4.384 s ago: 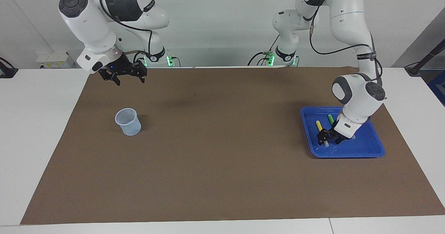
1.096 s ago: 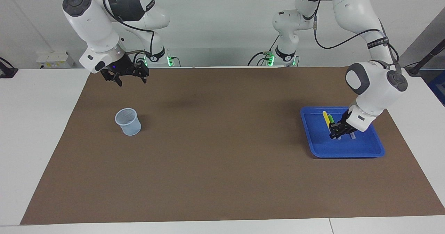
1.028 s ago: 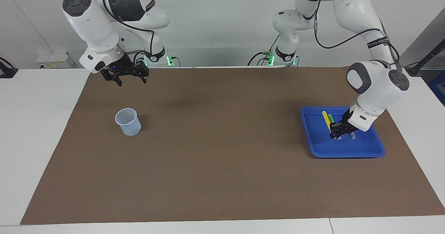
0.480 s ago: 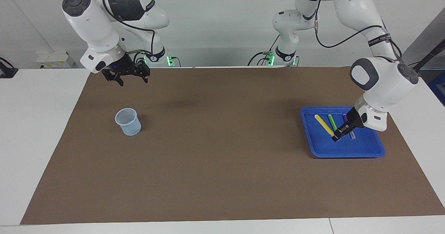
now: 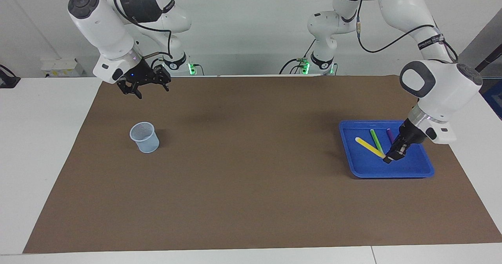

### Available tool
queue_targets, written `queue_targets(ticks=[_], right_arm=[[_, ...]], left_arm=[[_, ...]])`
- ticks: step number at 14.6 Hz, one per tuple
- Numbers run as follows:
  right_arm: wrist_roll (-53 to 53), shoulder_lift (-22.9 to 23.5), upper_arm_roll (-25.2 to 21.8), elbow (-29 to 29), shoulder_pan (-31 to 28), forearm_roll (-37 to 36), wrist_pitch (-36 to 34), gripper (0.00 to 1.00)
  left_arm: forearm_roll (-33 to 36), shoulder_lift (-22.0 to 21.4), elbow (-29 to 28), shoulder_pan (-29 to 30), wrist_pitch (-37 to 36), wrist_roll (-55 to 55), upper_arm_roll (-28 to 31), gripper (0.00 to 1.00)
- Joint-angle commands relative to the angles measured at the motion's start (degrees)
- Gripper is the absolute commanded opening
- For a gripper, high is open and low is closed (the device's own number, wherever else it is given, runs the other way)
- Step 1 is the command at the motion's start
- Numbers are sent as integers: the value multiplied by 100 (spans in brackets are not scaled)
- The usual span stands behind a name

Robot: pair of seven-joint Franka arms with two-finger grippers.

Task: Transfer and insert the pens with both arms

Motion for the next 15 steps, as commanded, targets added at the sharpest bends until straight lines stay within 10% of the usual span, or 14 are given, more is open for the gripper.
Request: queue_targets(ticks=[1,15], right_arm=[[-429,-164,-5,-186,-51,378,155,100],[-2592,-480,-5,-1143,9,3517,2007,100]], left_arm=[[-520,-22,0,2,448,-934,-16,0],[-979,-233,-220,-1394,1469,-4450,-60,0]])
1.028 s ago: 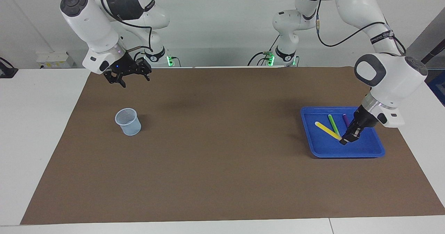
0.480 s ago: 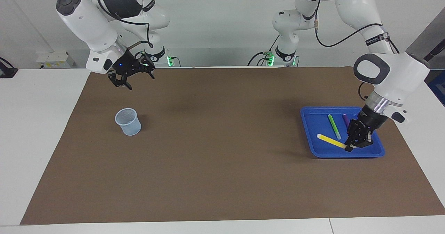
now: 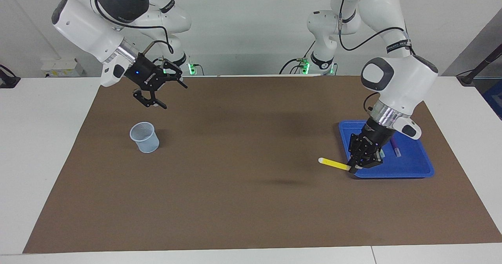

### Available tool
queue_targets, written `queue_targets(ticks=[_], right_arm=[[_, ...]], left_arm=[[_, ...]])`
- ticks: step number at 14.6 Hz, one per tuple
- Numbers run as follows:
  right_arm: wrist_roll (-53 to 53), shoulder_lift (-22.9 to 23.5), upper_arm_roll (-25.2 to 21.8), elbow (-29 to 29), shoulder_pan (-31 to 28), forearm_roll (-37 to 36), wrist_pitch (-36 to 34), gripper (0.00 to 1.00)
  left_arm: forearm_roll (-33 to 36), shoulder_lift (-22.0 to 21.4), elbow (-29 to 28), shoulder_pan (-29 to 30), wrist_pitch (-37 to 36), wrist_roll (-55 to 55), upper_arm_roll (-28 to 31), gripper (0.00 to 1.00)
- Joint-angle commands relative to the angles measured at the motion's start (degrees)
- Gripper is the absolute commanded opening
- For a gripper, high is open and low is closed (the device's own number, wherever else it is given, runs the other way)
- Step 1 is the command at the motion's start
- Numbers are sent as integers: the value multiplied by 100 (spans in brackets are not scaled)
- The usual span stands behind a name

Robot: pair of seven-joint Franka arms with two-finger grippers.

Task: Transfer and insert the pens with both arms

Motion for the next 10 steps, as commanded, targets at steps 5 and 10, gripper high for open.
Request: queue_targets(ticks=[5,10], right_arm=[[1301,-211,39,-619,917,918,1689,100],[2413,412,47,-199,1367,1182,2430,100]], left_arm=[[-97,-203,-216,-441,216,-1399,83,0],[-97,-465,-522,-634,225,-2199,92,0]])
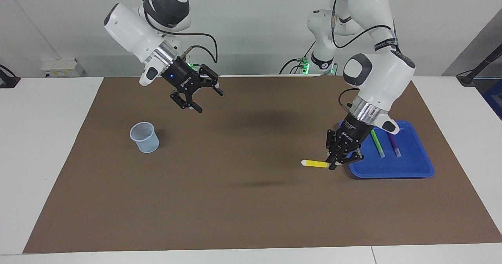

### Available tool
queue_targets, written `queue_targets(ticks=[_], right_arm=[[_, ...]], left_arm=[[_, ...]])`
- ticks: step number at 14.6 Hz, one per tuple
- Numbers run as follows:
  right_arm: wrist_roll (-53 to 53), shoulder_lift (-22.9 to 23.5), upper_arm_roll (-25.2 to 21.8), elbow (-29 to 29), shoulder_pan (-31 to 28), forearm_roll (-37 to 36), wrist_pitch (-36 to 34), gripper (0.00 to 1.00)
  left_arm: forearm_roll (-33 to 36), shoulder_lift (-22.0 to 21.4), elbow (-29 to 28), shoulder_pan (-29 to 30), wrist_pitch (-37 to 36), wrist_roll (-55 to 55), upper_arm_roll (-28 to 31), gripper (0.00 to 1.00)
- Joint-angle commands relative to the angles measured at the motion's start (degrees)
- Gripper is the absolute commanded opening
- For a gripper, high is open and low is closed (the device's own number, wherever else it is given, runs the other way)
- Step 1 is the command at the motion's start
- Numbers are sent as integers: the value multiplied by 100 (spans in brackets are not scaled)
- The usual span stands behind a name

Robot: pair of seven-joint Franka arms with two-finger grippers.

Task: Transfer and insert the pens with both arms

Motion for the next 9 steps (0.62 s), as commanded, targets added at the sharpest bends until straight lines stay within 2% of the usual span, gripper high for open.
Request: queue_targets(ticks=[1,5,9], right_arm=[[244,388,-11,340,-13,272,66,100],[1551,616,24,560,161,466,635,100],[1668,617,33,552,303,448,778,100]], left_arm=[[-96,-436,-625,-197,267,-370,90,0],[-96,-1139,-1680,-557,962,-670,90,0],[-96,-1596,-2234,-794,1199,-854,90,0]])
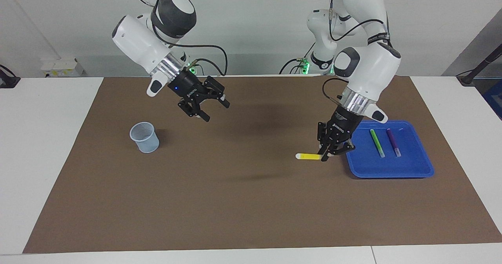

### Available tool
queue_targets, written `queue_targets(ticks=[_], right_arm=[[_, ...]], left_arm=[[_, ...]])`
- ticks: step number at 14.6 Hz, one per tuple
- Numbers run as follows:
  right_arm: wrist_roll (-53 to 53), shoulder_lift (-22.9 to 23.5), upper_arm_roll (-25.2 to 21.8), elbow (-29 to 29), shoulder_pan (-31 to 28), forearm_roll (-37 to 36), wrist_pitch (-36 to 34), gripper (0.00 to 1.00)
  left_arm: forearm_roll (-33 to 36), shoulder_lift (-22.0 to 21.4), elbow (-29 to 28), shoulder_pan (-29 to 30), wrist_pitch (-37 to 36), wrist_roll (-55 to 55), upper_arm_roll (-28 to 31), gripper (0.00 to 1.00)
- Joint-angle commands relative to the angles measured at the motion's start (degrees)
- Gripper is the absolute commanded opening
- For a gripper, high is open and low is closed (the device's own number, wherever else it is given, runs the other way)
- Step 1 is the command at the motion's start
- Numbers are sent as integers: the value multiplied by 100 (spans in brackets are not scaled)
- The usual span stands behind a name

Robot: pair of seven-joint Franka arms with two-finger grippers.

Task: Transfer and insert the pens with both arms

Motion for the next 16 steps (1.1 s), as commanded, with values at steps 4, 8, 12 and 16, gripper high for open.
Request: queue_targets(ticks=[4,8,12,16], right_arm=[[102,53,8,71,164,137,52,100],[163,106,17,62,173,137,35,100],[865,115,17,80,410,137,140,100],[1227,202,17,299,411,120,27,100]], left_arm=[[-95,-955,-1036,-314,335,-358,82,0],[-95,-1131,-1160,-446,414,-596,73,0],[-95,-1158,-1257,-482,538,-719,64,0],[-95,-1158,-1257,-482,538,-921,73,0]])
